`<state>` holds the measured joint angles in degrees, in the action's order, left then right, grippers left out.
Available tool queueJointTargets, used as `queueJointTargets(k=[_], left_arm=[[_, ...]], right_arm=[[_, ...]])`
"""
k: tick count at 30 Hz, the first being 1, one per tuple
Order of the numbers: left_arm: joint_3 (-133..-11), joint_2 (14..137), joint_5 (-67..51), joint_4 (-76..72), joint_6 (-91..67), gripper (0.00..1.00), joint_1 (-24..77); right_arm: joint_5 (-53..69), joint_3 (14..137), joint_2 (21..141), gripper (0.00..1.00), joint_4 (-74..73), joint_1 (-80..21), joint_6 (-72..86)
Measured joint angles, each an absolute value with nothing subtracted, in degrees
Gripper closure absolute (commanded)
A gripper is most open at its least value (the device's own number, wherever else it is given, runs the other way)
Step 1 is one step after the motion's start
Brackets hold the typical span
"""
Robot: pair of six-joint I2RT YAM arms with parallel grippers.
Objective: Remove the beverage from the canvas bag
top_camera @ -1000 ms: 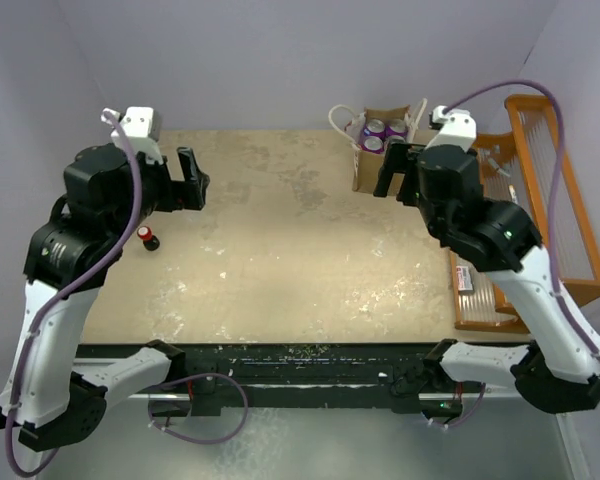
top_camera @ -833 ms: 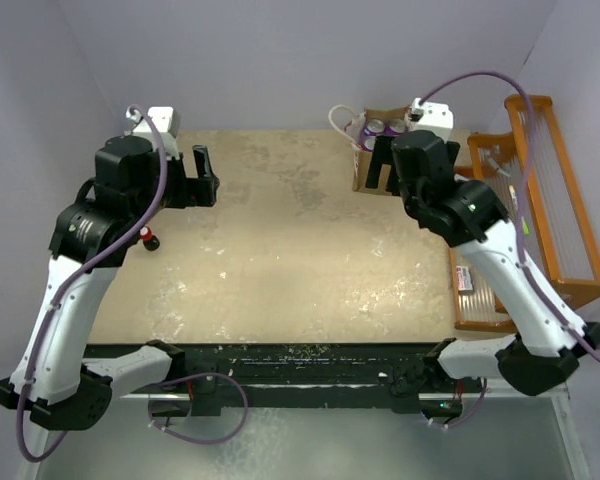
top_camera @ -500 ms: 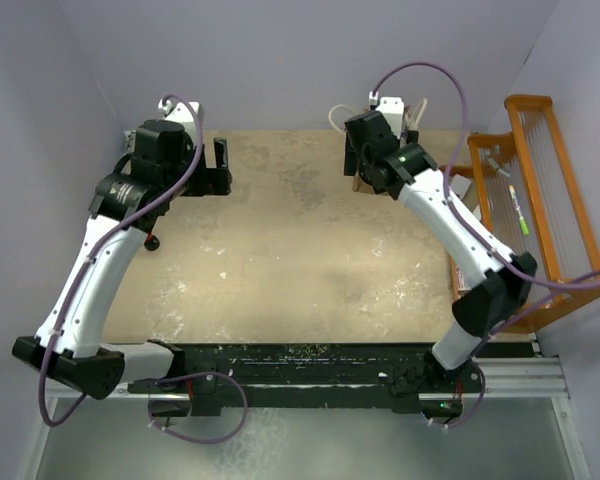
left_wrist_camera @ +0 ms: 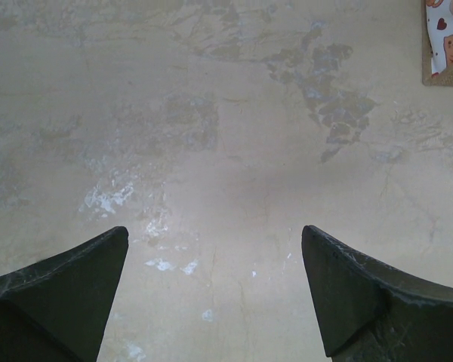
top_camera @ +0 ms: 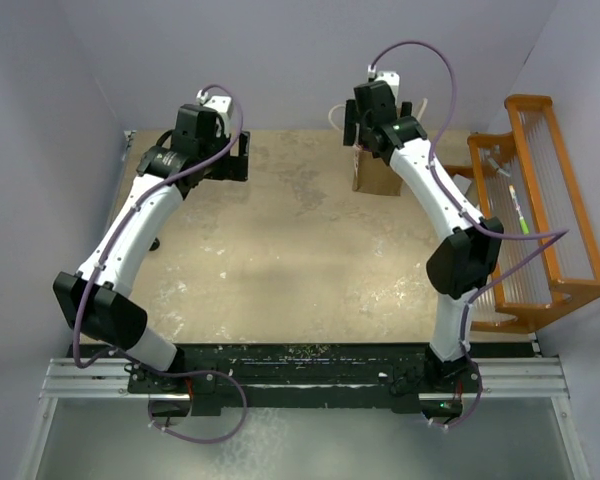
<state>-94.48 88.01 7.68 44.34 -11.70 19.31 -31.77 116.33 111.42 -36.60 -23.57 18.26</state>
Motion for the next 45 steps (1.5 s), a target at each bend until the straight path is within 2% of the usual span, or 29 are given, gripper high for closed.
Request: queueJointTargets(k=[5,13,22,25,39,42,45], left_arm=[[-96.1,90.1,8.2,41.6,-9.3,0.01,19.2],[-97.1,90.1,9.7,39.2,-6.4,0.01,19.0],[-97.2,90.1,10.1,38.5,-5.9,0.01,18.6],[-97.2,90.1,10.0,38.4,-5.9,0.01,18.6],[-97.2,89.9,8.9,38.5,-5.9,0.01,18.6],[-96.8,89.0,8.4,38.5,-6.1,0.01,18.6],[-96.6,87.9,7.8,38.6,-6.4,0.01,18.6]], right_arm=[[-27.0,122.4,115.9,0.01,-32.9,-20.7,15.0],[-18.4,126.3,122.8,0.12,-30.3,-17.6,11.7],[-13.0,128.2,128.2,0.14,-31.7,-16.5,11.3],[-12.4,129.9,129.7,0.18,-32.8,-16.5,11.1],[-12.4,130.8,132.1,0.54,-34.4,-16.5,8.8],[-12.3,130.8,132.1,0.67,-34.4,-16.5,8.8],[-12.2,130.9,132.1,0.69,-34.5,-16.6,8.6]])
